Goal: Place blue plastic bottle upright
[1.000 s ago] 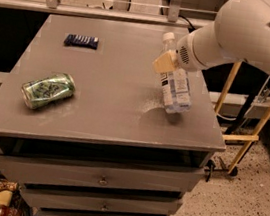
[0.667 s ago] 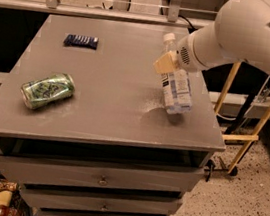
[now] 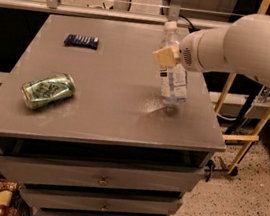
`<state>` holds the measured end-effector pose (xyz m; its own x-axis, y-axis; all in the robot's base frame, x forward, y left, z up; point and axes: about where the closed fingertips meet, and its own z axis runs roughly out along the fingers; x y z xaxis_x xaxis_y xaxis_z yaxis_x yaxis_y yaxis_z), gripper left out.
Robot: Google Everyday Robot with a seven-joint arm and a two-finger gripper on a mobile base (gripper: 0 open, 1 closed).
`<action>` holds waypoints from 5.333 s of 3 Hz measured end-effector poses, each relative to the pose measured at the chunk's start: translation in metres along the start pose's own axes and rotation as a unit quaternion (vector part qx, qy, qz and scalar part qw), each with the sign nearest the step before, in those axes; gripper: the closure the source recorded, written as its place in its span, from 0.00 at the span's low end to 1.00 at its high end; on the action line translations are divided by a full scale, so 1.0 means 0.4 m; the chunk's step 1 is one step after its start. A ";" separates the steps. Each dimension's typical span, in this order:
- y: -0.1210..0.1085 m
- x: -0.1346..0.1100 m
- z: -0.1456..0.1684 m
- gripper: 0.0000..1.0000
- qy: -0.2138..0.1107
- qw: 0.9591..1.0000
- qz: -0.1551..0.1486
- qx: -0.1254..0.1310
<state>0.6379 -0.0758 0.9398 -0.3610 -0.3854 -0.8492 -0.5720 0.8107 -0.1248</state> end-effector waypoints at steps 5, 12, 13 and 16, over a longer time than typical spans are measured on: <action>0.015 -0.048 0.036 1.00 -0.253 0.965 -0.040 0.055; 0.008 -0.018 0.048 0.00 -0.262 0.963 -0.015 0.057; -0.009 -0.036 0.033 0.00 -0.267 0.961 -0.029 0.062; -0.068 -0.091 -0.086 0.00 -0.266 0.956 -0.080 0.093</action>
Offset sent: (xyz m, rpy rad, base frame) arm 0.0180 0.0062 0.0133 0.3230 -0.4157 0.0110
